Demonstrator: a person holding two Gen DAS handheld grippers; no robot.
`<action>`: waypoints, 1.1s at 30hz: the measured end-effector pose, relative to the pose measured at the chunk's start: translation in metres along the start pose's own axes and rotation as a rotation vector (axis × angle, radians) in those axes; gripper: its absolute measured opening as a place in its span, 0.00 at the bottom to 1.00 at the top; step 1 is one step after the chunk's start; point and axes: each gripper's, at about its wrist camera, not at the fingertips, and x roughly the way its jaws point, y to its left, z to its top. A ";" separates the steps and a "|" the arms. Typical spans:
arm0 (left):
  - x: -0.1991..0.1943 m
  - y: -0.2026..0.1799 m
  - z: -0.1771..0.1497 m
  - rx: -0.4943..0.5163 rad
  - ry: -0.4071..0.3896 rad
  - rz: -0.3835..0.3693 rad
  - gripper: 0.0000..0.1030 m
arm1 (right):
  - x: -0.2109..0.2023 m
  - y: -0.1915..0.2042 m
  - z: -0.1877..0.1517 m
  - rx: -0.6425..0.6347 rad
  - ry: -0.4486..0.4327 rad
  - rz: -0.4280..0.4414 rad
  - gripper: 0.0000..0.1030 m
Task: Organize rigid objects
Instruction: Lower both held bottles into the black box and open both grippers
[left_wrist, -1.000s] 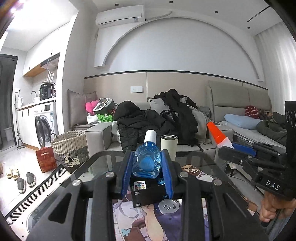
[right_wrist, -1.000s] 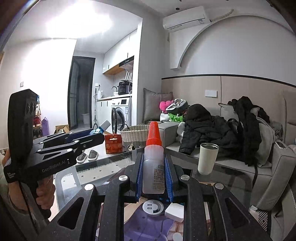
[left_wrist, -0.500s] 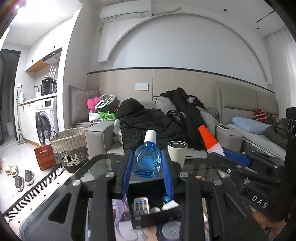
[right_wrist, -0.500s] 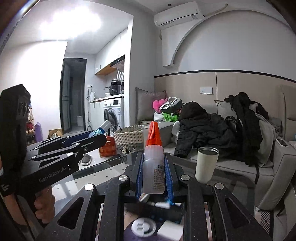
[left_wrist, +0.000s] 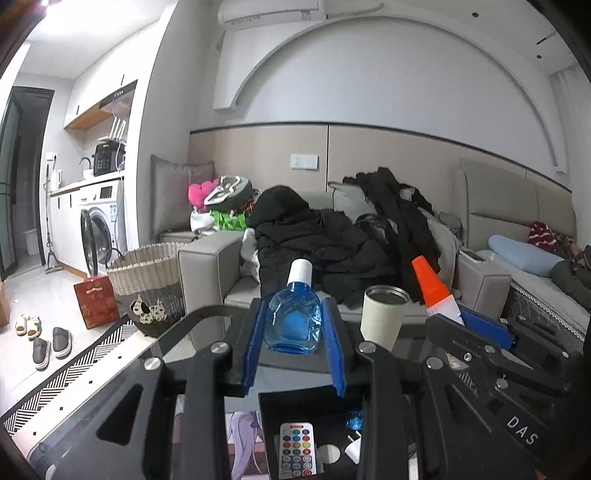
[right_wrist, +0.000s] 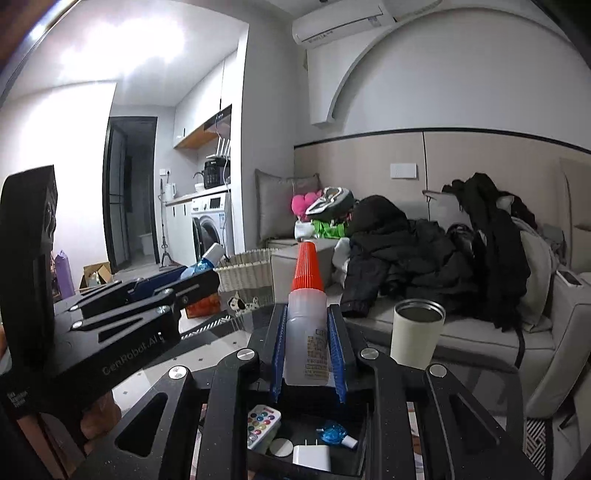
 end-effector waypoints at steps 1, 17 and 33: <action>0.003 0.000 -0.001 0.001 0.015 -0.002 0.29 | 0.003 -0.001 -0.002 0.003 0.010 0.006 0.20; 0.080 -0.020 -0.038 0.059 0.466 0.002 0.26 | 0.082 -0.023 -0.052 0.058 0.503 -0.031 0.20; 0.108 -0.027 -0.076 0.075 0.683 -0.017 0.24 | 0.107 -0.028 -0.089 0.096 0.704 0.018 0.20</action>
